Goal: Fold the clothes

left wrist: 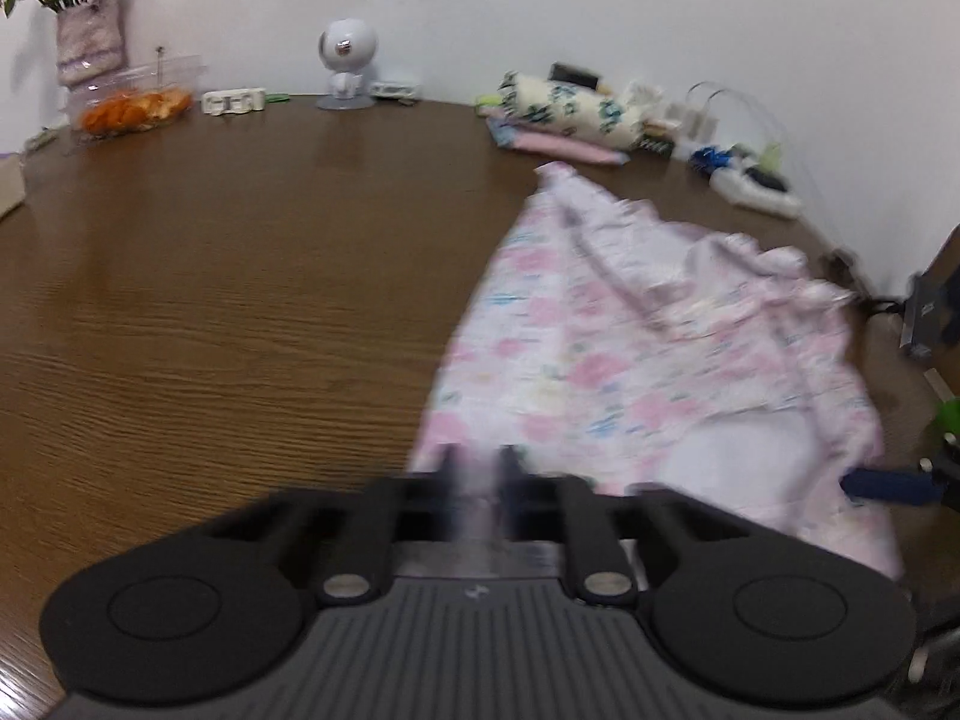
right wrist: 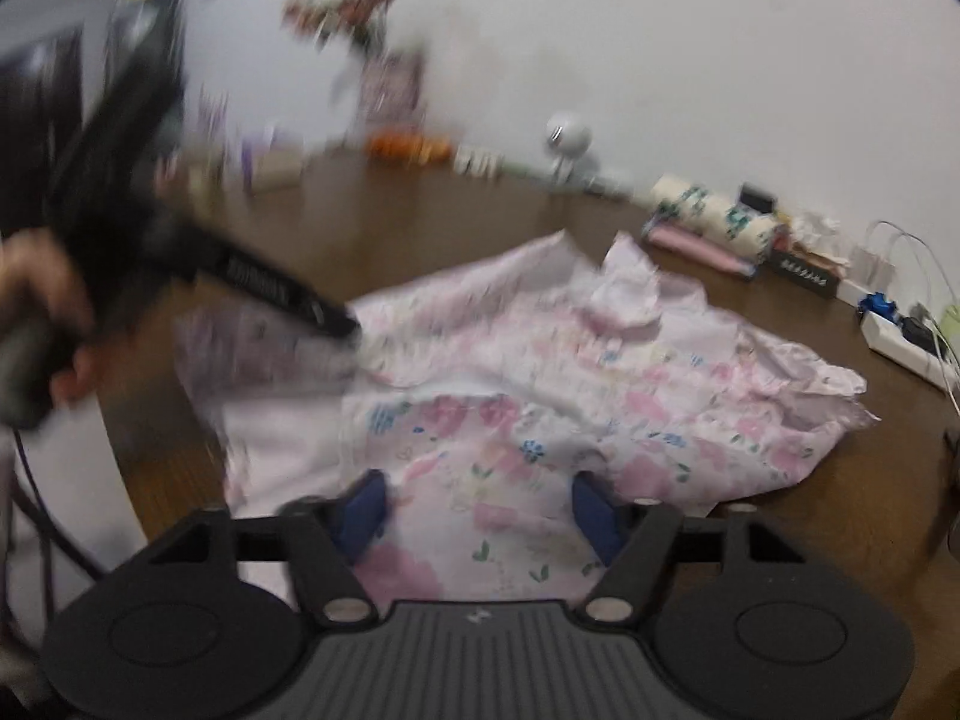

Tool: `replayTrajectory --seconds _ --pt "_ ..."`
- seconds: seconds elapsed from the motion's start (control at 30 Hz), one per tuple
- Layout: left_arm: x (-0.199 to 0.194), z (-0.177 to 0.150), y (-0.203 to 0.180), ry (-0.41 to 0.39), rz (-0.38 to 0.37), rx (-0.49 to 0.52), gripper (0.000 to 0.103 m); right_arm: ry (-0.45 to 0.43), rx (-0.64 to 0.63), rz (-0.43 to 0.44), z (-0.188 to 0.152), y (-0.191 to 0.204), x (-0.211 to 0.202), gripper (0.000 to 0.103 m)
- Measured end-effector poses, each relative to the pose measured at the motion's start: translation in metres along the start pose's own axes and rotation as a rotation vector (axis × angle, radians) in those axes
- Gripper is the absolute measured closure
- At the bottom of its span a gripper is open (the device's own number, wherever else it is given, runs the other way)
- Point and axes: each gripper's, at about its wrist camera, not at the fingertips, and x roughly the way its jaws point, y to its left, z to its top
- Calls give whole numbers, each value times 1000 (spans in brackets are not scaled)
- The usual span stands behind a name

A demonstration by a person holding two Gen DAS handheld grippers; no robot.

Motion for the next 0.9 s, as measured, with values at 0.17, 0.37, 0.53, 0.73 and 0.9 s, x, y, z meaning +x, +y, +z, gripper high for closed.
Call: replayTrajectory --seconds 0.17,0.37,0.53,0.73,0.9 --pt "-1 2 23 -54 127 -33 102 -60 283 -41 -7 -33 -13 98" --pt "-32 27 20 -131 75 -46 90 -203 553 -26 -33 -74 -67 94" --pt "-43 -2 -57 -77 -139 155 36 -269 665 -209 -57 -96 -93 32" --pt "-35 -46 -111 43 -261 208 25 -103 240 -228 -61 -48 -95 21" --pt "-34 -65 -123 3 -171 323 94 60 279 -385 -80 -57 -83 83"
